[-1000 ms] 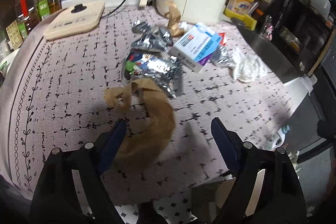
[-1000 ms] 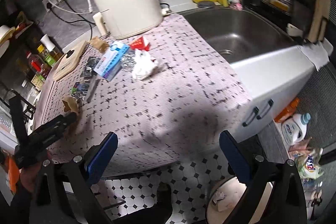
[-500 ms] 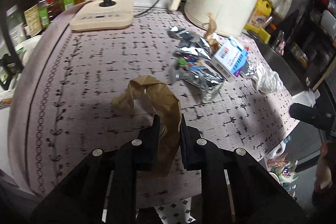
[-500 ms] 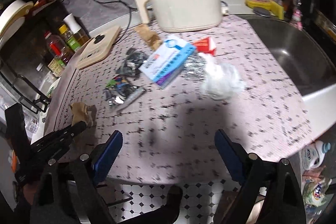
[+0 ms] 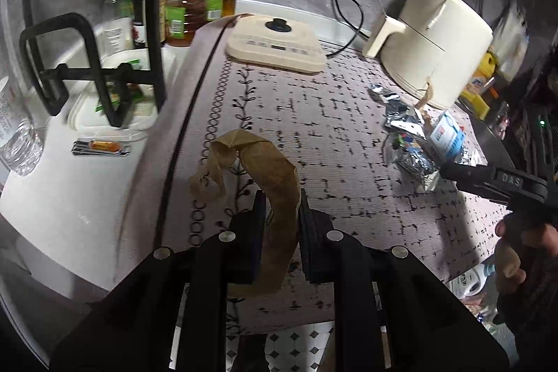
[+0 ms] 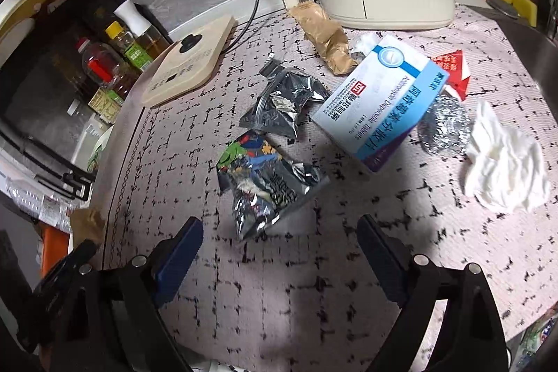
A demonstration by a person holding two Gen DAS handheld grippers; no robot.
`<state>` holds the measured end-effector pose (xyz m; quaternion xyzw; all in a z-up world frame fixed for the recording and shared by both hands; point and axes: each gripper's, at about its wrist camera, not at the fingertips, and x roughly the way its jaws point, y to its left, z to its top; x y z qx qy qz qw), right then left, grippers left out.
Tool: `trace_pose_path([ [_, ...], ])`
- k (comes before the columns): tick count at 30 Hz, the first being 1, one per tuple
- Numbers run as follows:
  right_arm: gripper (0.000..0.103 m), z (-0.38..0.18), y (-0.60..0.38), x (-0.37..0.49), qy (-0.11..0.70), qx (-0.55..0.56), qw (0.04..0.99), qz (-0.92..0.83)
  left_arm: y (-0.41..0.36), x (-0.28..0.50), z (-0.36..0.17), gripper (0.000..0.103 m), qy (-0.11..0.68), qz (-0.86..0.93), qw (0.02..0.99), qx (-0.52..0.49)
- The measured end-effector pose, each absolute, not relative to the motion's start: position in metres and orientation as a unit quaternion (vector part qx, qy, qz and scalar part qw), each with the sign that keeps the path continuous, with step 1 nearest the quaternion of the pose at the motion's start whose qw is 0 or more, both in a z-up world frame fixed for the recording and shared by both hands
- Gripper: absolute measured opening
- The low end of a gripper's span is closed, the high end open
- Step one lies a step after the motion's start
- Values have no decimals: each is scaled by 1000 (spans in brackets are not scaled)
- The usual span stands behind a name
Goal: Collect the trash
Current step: 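Grasp the colourful foil snack bag with the right tool, then carry the brown paper and foil snack bag down over the white bin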
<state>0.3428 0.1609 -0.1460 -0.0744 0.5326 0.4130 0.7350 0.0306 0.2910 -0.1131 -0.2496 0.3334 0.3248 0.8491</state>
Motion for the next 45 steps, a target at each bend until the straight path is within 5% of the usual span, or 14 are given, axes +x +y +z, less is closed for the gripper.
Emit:
trace_pose_path([
  [2,85,-152,169,348,538,-73,736,403,293,24,-114,18,333,330,847,-250],
  [5,64,-161,179,353,545,-84,736,393,296,18,-116,18,334,335,844,-252],
  [10,9,-170,185,353,554,-99,732,384,296,11,-114,18,330,339,844,-252],
  [13,2,-170,180,351,557,-93,727,391,293,11,-109,18,325,337,847,-249],
  [25,2,-135,122,340,531,-77,743,401,264,37,-94,18,312,301,869,-237],
  [27,2,-131,109,341,529,-73,746,397,257,43,-91,8,311,291,874,-235],
  [45,2,-100,-10,365,509,-16,799,319,209,105,-89,3,311,199,900,-233],
])
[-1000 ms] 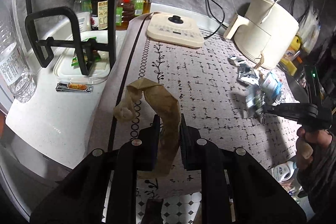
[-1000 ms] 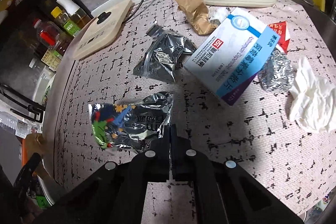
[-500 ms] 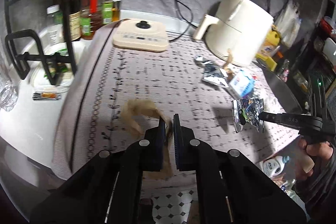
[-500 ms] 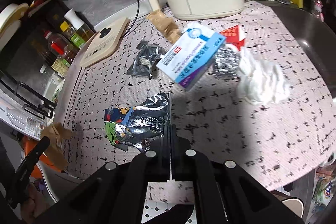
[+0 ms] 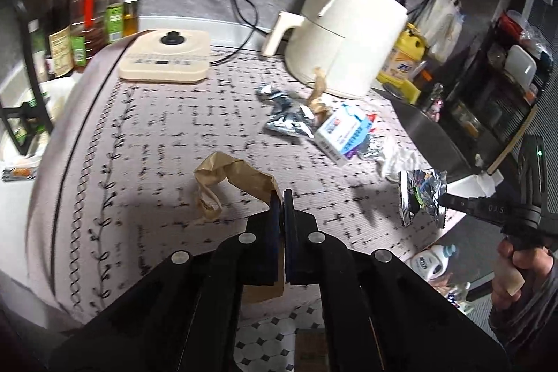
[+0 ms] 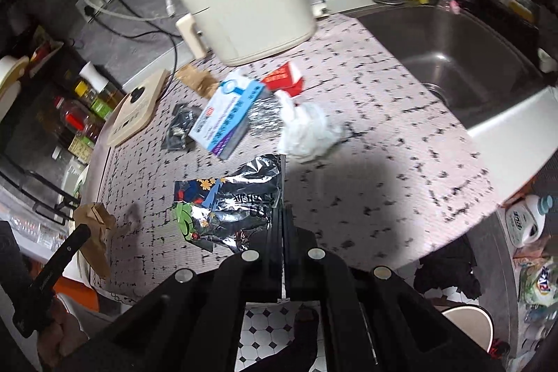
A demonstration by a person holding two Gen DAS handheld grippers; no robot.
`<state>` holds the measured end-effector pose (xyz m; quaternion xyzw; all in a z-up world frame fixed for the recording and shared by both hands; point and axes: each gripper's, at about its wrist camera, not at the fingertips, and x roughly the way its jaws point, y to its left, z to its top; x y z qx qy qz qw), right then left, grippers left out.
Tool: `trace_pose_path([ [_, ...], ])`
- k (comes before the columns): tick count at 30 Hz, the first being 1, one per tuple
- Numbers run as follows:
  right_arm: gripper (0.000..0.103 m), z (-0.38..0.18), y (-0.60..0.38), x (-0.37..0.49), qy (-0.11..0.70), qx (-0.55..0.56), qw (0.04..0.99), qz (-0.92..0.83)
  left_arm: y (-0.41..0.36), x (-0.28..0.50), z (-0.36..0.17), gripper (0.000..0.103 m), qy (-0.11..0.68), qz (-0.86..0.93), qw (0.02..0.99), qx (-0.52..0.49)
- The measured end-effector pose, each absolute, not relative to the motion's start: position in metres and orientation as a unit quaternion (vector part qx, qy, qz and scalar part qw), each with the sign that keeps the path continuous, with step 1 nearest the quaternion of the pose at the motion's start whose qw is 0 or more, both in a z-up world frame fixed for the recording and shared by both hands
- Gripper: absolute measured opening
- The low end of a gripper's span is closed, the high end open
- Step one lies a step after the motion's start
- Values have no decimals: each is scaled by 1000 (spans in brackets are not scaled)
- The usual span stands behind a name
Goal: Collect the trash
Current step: 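Carry the brown paper and foil snack bag down over the white bin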
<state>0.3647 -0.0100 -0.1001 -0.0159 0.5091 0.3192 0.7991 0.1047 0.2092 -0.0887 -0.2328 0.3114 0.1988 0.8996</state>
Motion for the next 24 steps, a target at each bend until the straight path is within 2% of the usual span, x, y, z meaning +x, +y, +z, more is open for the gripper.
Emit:
trace_pose_path([
  [6,2,-93,-58,367,503,12,816,283,187,138,-86,3,325,153,909,-213],
  [14,2,-95,-146,358,505,48,834,217,116,193,-90,3,348,60,918,-182],
  [24,2,-138,-270,329,547,79,824,121,1,230,-116,3,394,-41,906,-148],
])
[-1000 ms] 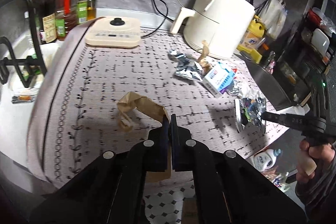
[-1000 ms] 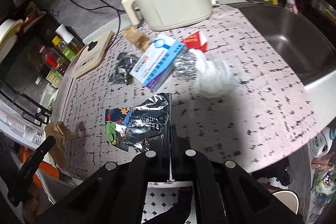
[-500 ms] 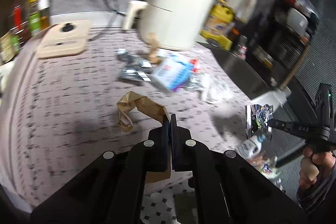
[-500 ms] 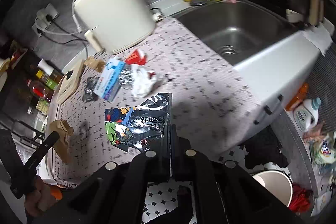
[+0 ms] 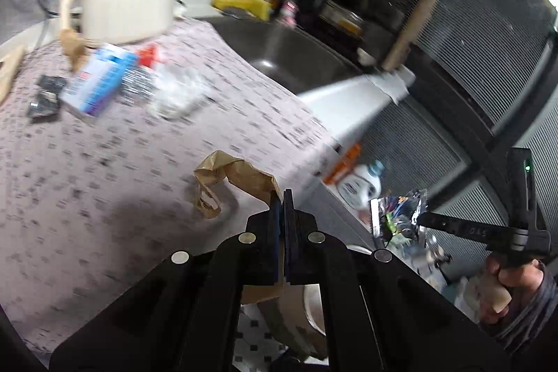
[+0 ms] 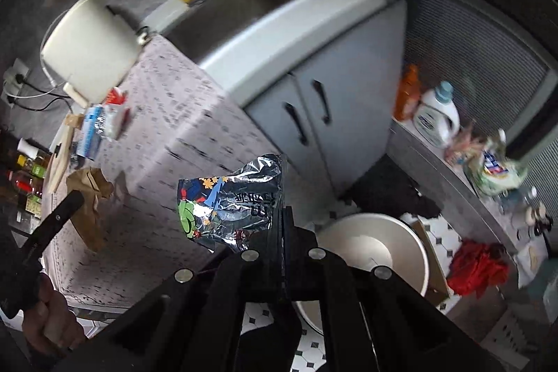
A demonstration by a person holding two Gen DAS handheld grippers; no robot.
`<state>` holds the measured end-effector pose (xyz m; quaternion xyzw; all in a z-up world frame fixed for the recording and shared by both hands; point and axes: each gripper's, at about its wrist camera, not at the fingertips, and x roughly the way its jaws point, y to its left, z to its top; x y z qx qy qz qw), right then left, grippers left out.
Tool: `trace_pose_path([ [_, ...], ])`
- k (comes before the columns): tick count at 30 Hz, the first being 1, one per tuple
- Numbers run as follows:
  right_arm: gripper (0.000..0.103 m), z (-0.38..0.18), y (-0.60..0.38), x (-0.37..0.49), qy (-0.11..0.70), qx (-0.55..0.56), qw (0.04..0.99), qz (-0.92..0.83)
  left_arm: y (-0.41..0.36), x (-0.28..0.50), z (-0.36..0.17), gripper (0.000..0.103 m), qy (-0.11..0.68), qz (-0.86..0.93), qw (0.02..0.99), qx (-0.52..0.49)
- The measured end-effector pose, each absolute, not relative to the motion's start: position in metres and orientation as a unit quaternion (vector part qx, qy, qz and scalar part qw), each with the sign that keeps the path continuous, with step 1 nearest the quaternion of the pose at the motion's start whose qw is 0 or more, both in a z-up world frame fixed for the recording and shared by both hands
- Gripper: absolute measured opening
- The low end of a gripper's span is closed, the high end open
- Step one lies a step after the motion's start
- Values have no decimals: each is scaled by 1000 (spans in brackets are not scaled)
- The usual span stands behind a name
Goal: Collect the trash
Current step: 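Carry the brown paper and foil snack bag down over the white bin, then open the right tool to drop the foil bag while the left tool drops the brown paper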
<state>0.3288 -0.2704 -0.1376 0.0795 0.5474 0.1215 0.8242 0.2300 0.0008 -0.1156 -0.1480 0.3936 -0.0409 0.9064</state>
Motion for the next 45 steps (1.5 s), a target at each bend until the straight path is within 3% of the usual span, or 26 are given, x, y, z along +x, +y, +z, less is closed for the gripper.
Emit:
trace_pose_path([
  [8,2,-169,-327,313,577,82,807,99,-64,229,-139,3,423,-71,892,-141],
  [12,8,-186,-352,307,596,81,794,91,-88,225,-151,3,435,-76,886,-142],
  [15,60,-194,-371,304,602,85,789,84,-104,222,-160,3,443,-81,881,-144],
  [34,59,-189,-484,262,585,94,805,24,-227,245,-229,4,513,-180,826,-149],
  [36,59,-188,-492,258,582,100,807,16,-237,248,-231,14,518,-192,821,-143],
  [38,59,-186,-498,255,580,107,808,10,-239,249,-229,37,516,-188,823,-142],
  [41,59,-185,-503,255,578,114,808,6,-234,249,-222,58,505,-194,828,-150],
  [45,59,-183,-496,258,574,119,810,12,-222,248,-211,69,496,-202,830,-157],
])
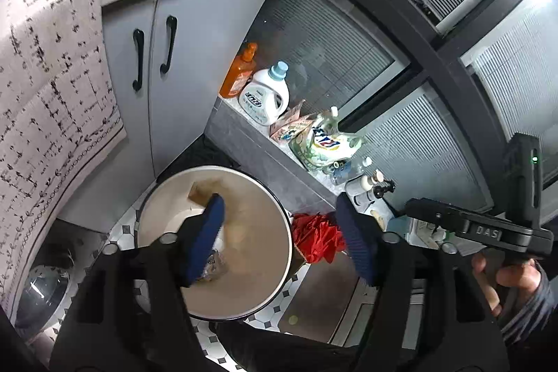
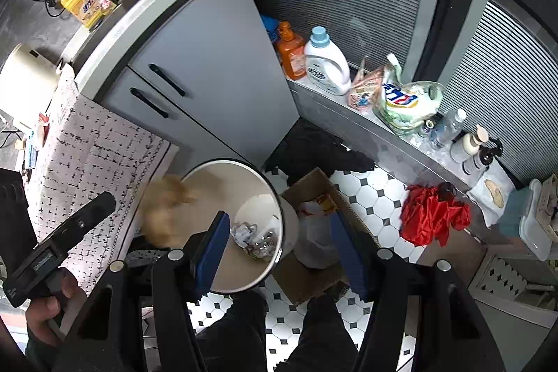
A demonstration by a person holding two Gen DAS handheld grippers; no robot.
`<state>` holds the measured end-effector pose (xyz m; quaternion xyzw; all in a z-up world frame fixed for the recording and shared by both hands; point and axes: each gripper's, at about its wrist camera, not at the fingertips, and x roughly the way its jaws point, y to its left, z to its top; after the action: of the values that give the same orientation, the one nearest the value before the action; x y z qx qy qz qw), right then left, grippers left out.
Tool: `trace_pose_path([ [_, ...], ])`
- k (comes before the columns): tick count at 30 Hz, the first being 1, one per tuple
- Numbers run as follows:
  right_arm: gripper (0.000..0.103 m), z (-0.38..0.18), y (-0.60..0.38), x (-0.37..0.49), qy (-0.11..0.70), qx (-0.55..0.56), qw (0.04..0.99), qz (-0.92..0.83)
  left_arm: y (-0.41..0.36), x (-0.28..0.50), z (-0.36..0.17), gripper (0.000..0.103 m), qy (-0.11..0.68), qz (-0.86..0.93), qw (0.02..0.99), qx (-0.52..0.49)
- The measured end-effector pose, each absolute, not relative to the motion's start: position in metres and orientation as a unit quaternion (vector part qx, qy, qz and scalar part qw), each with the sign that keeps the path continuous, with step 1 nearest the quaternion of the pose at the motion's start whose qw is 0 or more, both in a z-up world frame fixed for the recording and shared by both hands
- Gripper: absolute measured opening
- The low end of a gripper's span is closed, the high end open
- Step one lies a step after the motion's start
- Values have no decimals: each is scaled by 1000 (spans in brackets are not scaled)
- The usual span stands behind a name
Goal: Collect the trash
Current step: 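Open the right tool to drop the foil bag while the left tool drops the brown paper, then raise both tools back toward the trash on the tablecloth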
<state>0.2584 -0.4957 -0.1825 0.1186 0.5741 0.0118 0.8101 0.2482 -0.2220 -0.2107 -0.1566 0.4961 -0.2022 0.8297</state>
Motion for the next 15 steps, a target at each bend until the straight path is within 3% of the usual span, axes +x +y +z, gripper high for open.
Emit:
trace_pose_path([
  [6,60,-178,-475,264,571,115,812,31,-203,250,-206,70,495,-187,832,-167],
  [15,80,-157,-434,277,550,99,827,63,-139,239,-165,86,455,-110,868,-166],
])
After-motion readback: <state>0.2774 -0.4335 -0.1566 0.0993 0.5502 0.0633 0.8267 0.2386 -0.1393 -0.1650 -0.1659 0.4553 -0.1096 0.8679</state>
